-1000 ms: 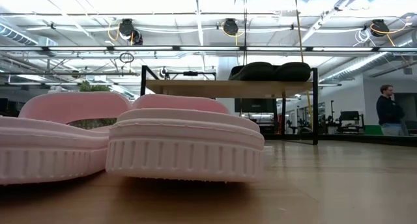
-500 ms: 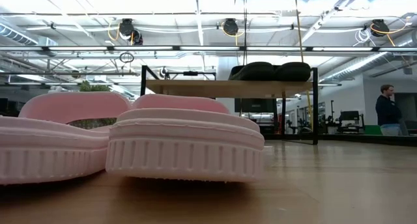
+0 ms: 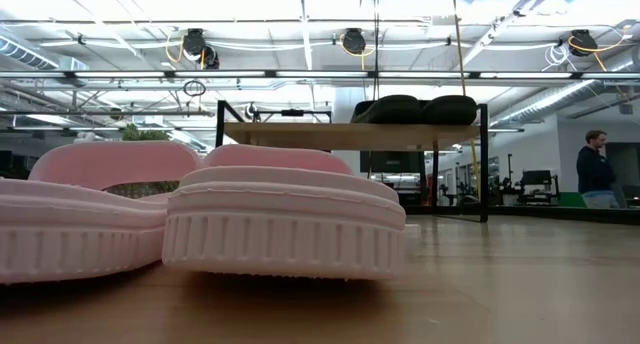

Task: Pick and place slides into the shelf
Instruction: Put the left pink slipper on the shelf

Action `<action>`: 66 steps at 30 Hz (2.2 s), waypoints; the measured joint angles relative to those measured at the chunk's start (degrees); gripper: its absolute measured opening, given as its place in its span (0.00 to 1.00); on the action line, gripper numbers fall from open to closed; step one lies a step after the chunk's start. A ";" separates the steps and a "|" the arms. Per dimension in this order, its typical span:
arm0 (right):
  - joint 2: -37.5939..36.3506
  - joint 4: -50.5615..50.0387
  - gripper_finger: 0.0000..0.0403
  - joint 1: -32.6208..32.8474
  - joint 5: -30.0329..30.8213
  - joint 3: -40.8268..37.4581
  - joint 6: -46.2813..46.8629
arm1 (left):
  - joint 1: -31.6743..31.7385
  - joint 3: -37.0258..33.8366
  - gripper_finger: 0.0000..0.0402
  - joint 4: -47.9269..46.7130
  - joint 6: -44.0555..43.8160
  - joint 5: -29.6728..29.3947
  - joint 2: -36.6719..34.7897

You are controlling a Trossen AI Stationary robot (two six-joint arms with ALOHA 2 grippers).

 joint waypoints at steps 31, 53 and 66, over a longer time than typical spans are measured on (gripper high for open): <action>-1.43 -5.81 0.40 10.42 -0.04 0.00 1.49 | -0.78 1.45 0.06 -9.58 -7.07 3.41 14.09; -1.43 -8.03 0.40 12.22 -0.01 0.00 1.47 | -4.88 5.46 0.06 -1.50 -6.36 -4.95 16.15; -1.43 -8.41 0.40 12.22 -0.03 0.00 1.43 | -1.99 5.41 0.06 -14.76 -10.56 -0.26 16.21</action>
